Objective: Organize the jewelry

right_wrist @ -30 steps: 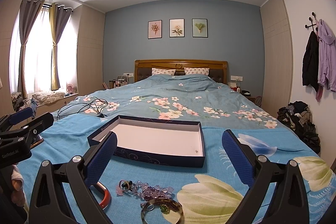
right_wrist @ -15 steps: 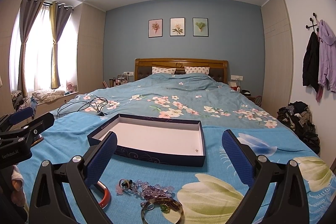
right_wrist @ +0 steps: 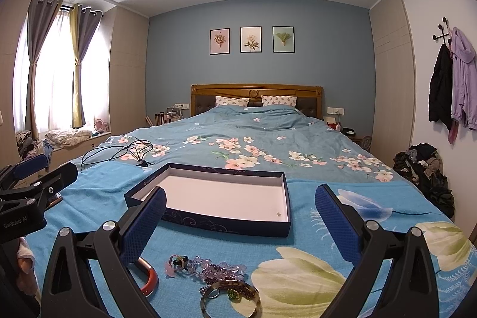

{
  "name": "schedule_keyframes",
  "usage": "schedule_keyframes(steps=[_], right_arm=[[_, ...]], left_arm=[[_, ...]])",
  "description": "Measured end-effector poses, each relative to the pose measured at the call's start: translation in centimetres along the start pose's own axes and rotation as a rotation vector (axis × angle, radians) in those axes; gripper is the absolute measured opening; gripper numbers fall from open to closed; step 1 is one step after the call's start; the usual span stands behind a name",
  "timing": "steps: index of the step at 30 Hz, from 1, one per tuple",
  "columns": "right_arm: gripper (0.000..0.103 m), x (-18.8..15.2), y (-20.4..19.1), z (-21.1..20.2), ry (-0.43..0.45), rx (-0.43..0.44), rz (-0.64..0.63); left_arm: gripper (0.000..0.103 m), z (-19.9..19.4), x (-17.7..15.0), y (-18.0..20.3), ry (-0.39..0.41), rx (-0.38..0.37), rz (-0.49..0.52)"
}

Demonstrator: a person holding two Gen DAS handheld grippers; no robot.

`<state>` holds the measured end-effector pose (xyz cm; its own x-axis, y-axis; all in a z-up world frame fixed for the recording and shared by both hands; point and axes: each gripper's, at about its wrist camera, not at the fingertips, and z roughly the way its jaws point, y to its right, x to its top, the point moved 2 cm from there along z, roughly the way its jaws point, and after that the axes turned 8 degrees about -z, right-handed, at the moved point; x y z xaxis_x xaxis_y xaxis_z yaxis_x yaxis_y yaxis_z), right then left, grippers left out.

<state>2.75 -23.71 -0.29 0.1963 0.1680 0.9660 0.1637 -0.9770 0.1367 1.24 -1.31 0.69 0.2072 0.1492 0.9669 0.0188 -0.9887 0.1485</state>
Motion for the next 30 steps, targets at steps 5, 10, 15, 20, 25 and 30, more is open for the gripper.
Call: schedule_keyframes(steps=[5,10,15,20,25,30], right_arm=[[0.097,0.15,-0.11,-0.01,0.001,-0.002,-0.001],[0.097,0.14,-0.04,-0.03,0.002,-0.002,0.001],[0.097,0.11,-0.06,0.00,0.001,0.001,0.002],[0.097,0.13,-0.04,-0.01,0.002,0.000,0.001],[0.097,0.10,-0.02,-0.01,0.002,0.001,0.002],[0.097,0.08,0.00,-0.04,0.004,0.002,0.003]], left_arm=[[0.097,-0.04,-0.06,-0.06,-0.001,-0.002,-0.001],[0.097,-0.06,-0.07,-0.03,-0.001,-0.002,-0.002],[0.097,-0.07,-0.07,0.06,-0.001,-0.003,-0.001],[0.097,-0.20,-0.06,0.14,-0.002,-0.006,-0.001],[0.097,-0.24,-0.10,0.23,-0.002,-0.008,0.000],[0.097,-0.26,-0.13,0.25,-0.003,-0.009,0.000]])
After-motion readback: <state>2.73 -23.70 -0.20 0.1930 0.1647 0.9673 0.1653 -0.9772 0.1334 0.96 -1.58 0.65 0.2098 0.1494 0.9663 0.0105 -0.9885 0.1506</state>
